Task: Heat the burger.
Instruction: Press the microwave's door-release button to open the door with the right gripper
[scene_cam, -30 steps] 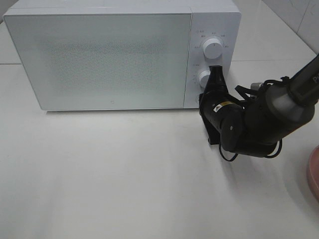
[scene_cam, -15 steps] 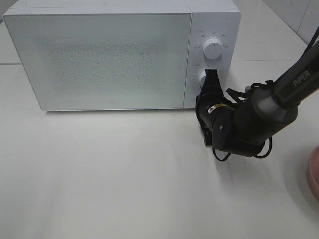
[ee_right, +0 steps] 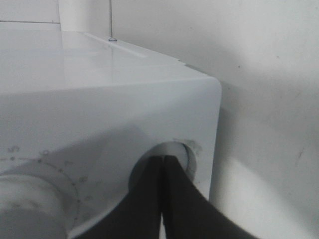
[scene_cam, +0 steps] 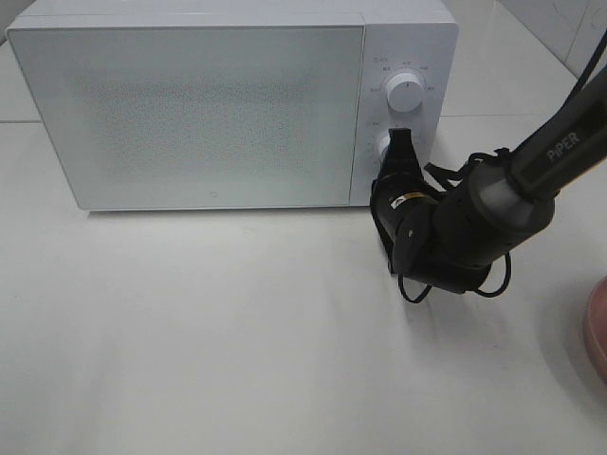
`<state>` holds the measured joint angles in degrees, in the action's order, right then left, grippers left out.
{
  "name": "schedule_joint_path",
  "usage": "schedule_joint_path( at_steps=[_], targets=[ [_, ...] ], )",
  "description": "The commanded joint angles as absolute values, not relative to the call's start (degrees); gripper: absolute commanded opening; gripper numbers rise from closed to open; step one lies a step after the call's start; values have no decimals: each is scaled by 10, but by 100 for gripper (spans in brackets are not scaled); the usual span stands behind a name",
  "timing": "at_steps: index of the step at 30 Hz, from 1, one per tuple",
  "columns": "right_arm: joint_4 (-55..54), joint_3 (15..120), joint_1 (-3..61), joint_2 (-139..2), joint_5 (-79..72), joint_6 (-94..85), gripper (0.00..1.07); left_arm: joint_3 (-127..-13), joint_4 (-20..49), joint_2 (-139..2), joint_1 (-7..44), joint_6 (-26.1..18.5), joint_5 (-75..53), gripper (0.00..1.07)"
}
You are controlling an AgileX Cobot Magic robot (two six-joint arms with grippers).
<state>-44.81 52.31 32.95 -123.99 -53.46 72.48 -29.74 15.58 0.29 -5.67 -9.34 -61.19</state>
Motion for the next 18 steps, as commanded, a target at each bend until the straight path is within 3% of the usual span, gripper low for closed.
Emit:
schedule_joint_path(
  at_steps=[1, 5, 18],
  targets=[
    [-433, 563, 316, -1242, -626, 711, 0, -297, 158, 3, -60, -93, -615, 100],
    [-434, 602, 316, -1263, -678, 710, 0, -297, 158, 3, -60, -93, -615, 100],
    [-439, 608, 316, -1261, -639, 694, 0, -297, 158, 3, -60, -93, -615, 100]
  ],
)
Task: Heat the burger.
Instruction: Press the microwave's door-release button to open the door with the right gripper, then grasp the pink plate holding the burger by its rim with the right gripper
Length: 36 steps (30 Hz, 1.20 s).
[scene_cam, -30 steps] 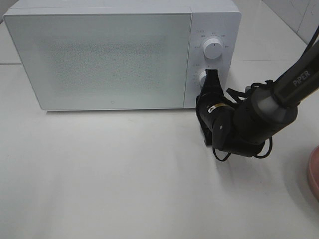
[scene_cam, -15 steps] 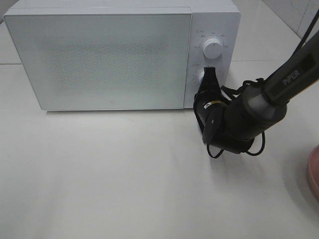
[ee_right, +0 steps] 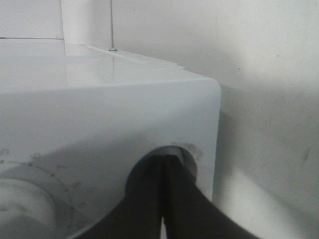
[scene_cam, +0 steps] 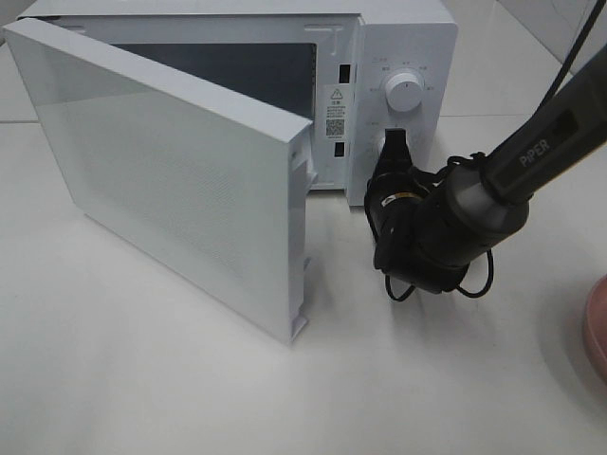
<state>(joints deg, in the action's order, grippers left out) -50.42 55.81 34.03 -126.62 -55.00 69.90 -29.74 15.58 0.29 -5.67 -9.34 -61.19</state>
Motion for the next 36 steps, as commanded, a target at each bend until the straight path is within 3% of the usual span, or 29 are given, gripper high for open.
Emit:
schedule_joint_path(
  at_steps=[1, 16, 28, 36],
  targets=[
    [-441, 608, 316, -1259, -630, 691, 0, -297, 158, 3, -60, -93, -615, 100],
    [-465, 553, 318, -1209, -554, 665, 0, -297, 158, 3, -60, -93, -615, 100],
    [-450, 486, 318, -1145, -380, 613, 0, -297, 158, 3, -60, -93, -615, 100],
    [-450, 453, 316, -1072, -271, 480, 0, -297, 158, 3, -60, -93, -615, 100]
  ],
)
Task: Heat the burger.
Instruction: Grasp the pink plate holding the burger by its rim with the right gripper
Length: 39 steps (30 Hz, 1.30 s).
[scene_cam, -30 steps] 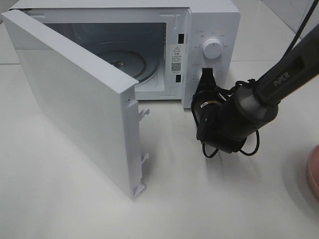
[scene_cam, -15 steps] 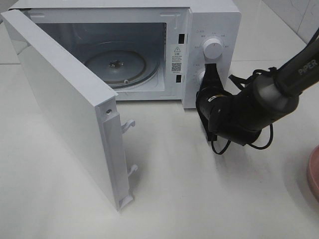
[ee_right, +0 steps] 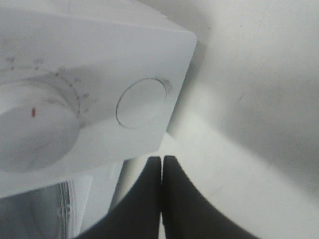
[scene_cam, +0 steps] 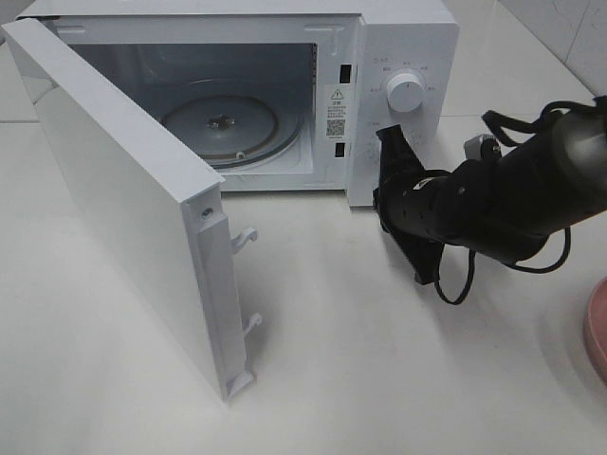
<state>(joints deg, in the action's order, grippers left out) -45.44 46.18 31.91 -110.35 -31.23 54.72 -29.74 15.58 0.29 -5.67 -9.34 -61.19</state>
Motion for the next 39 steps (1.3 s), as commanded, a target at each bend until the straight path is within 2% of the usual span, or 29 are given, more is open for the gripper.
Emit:
schedule_joint_path(
  at_steps=[1, 5, 7, 10, 14, 24, 29, 32, 39],
  targets=[
    [-450, 447, 316, -1049, -239, 425, 0, -297, 158, 3, -60, -93, -615, 100],
    [-447, 448, 303, -1018, -156, 317, 0, -297, 158, 3, -60, -93, -615, 100],
    [-447, 448, 280, -984, -57, 188, 0, -297, 158, 3, -60, -93, -615, 100],
    [-446, 448, 274, -976, -34, 155, 0, -297, 158, 3, -60, -93, -615, 100],
    [-411, 449, 247, -944, 70, 52, 0, -297, 158, 3, -60, -93, -615, 100],
    [-260, 449, 199, -886, 228, 41, 3, -297, 158, 3, -60, -93, -615, 100],
    [-141, 449, 190, -838, 317, 45, 7, -297, 158, 3, -60, -93, -615, 100],
    [-130, 449, 190, -833, 331, 47, 8, -297, 158, 3, -60, -93, -615, 100],
    [-72, 449, 170, -798, 414, 49, 24, -297, 158, 3, -60, -93, -615, 100]
  ],
)
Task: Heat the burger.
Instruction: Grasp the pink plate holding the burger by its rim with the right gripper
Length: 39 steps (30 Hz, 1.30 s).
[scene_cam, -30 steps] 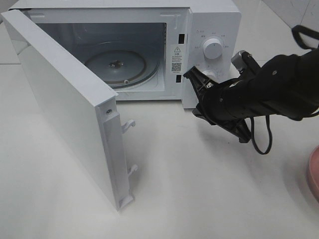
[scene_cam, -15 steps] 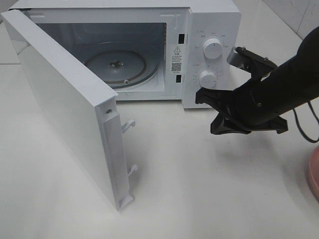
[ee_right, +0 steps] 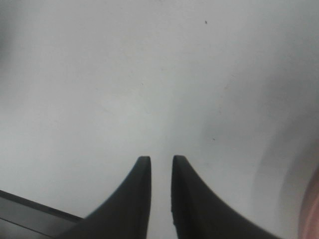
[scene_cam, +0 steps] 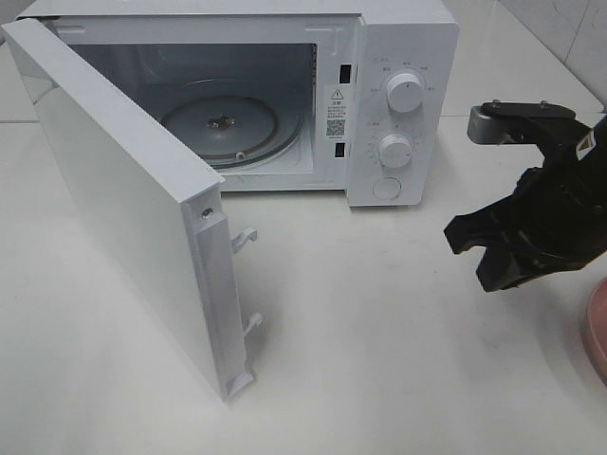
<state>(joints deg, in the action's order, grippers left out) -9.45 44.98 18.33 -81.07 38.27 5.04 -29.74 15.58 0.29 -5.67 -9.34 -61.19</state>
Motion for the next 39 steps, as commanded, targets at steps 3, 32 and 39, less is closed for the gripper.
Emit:
schedule_joint_path(
  at_steps=[3, 32, 39],
  targets=[
    [-36, 449, 146, -780, 434, 44, 41, -297, 158, 3, -60, -93, -615, 100],
    [78, 368, 50, -815, 359, 125, 91, -297, 158, 3, -60, -93, -615, 100],
    [83, 368, 50, -878, 327, 129, 89, -297, 158, 3, -60, -93, -615, 100]
  ],
)
